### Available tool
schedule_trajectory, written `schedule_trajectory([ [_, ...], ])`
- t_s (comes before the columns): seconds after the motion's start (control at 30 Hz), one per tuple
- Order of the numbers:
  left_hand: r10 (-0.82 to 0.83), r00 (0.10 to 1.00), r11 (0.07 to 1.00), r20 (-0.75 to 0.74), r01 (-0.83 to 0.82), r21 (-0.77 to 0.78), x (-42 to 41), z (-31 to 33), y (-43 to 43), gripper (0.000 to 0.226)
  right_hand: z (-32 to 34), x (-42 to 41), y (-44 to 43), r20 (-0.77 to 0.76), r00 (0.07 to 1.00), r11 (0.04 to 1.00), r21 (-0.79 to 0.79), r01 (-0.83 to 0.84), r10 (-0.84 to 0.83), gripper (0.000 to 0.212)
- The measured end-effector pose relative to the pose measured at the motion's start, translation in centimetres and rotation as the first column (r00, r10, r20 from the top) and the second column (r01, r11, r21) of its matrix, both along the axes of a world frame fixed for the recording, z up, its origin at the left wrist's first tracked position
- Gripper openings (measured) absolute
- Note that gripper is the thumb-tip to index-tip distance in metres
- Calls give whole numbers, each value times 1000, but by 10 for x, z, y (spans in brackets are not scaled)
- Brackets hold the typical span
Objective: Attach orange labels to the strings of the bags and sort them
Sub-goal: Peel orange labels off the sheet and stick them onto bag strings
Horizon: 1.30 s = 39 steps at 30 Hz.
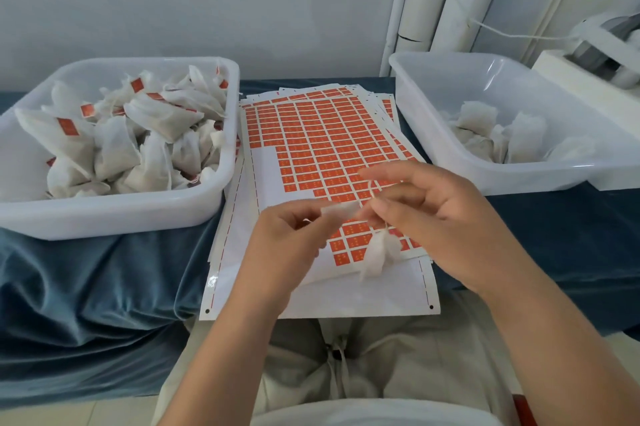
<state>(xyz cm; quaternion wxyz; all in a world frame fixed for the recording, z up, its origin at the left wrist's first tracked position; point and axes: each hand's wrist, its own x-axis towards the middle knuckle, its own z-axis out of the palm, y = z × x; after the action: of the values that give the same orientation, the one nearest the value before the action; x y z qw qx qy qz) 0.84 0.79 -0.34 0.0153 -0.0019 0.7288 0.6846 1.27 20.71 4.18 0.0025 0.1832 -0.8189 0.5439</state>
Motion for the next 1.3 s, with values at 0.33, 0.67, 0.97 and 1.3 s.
schedule_trajectory([
  [0.33, -280, 960, 960, -21, 280, 8, 6, 2, -4, 16, 7, 9, -8, -143, 988, 991, 111, 76, -60, 26],
  [0.67, -368, 923, 927, -116, 353, -130, 7, 3, -9, 19, -2, 6, -12, -170, 985, 992, 111, 59, -39, 29],
  [0.97, -459, 877, 863, -140, 402, -307, 7, 5, -16, 26, -16, 1, -17, -247, 967, 981, 165, 105, -62, 28],
  [1.3, -260, 938, 966, 229, 247, 82, -4, 9, -9, 72, -26, 3, -26, -428, 872, 969, -38, 246, -238, 21],
])
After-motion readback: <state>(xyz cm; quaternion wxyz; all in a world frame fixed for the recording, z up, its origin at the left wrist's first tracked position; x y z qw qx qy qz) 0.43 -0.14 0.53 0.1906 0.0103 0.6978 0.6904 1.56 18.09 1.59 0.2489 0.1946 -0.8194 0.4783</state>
